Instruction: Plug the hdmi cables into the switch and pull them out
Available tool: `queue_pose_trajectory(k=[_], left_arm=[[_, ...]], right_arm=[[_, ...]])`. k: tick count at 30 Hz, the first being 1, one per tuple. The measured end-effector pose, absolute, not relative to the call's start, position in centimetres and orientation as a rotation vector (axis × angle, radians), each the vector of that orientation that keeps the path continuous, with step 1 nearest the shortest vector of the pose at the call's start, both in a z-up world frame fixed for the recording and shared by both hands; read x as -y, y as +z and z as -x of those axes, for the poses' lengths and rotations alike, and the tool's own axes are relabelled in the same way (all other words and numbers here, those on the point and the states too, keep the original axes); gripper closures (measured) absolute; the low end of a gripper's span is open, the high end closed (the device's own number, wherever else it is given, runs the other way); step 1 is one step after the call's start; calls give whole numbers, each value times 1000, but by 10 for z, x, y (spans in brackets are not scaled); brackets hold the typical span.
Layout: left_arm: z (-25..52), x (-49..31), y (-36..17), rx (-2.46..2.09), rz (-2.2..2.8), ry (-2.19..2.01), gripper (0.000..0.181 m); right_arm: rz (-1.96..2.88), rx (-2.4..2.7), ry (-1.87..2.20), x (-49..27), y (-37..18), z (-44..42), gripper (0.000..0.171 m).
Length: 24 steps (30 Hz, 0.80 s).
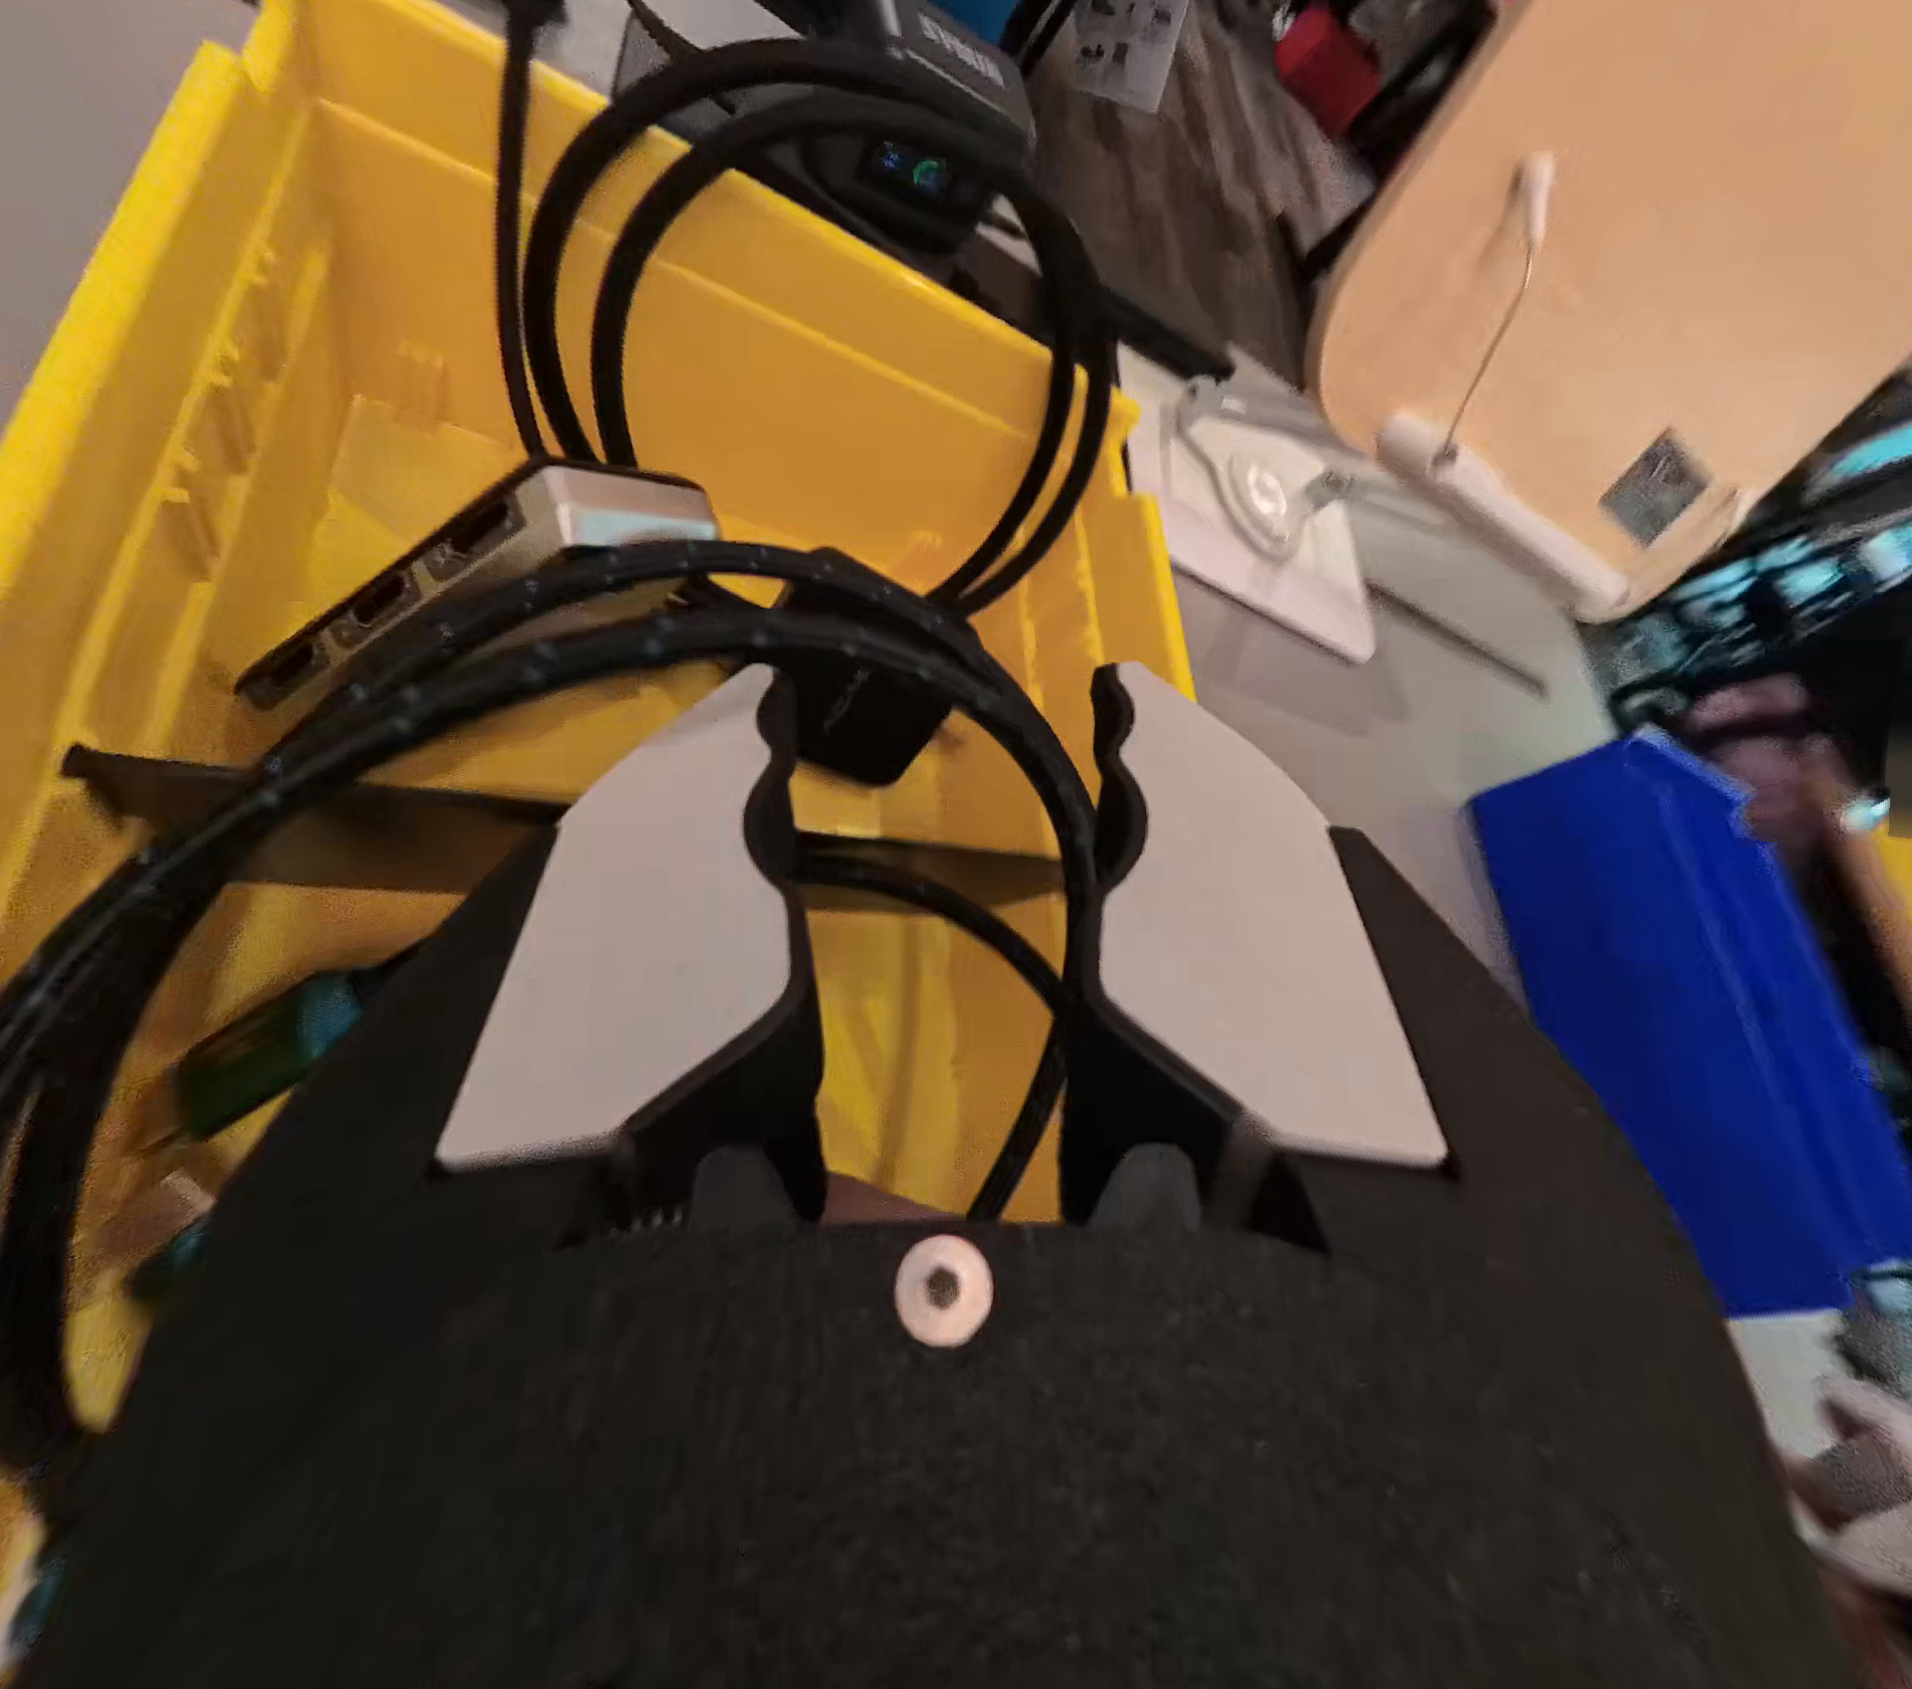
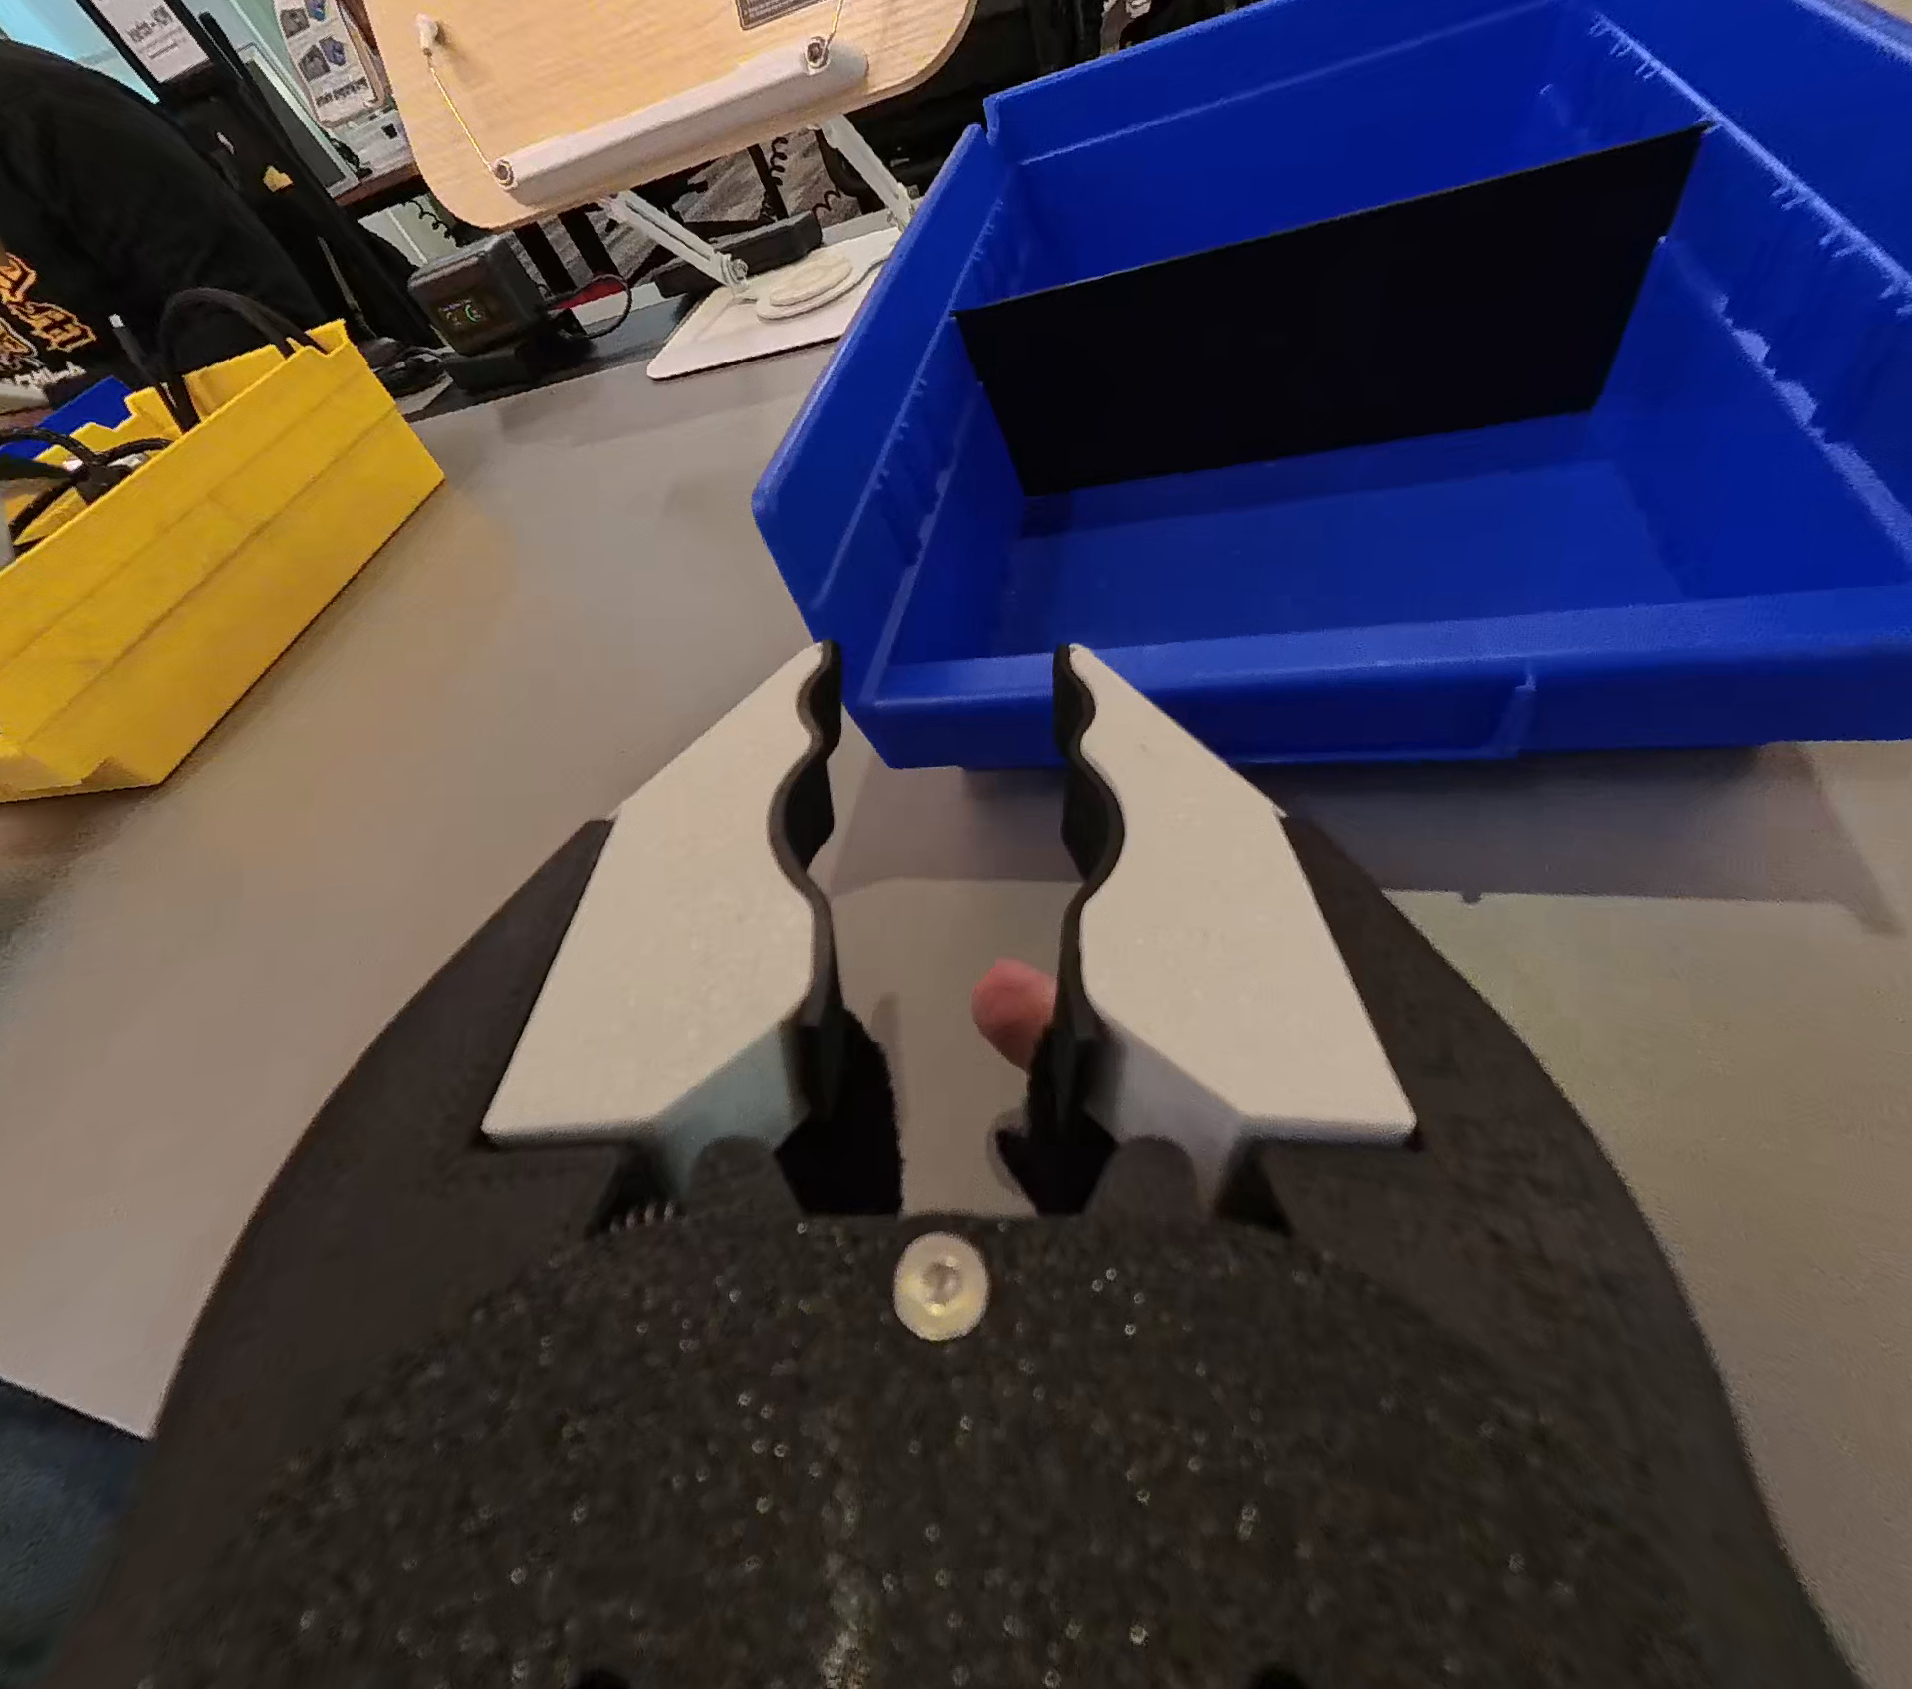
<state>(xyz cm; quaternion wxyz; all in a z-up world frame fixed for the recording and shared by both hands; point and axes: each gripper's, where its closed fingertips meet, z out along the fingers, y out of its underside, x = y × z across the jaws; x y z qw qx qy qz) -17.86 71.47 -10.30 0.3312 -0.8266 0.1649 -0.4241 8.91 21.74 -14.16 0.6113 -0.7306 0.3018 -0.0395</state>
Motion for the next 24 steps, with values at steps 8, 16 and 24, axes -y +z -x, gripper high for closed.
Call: queue_pose_trajectory(k=[8, 16, 24], left_arm=[[204, -676, -37, -340, 1890, -1372, 175], [203, -567, 70, -1030, 1584, -1210, 175], [152, -390, -5, -2138, 1220, -897, 175]], right_arm=[[1693, -710, -87, -212, -144, -89, 132], [1694, -694, -83, -216, -142, -84, 132], [1704, -675, -86, -220, -142, -81, 132]])
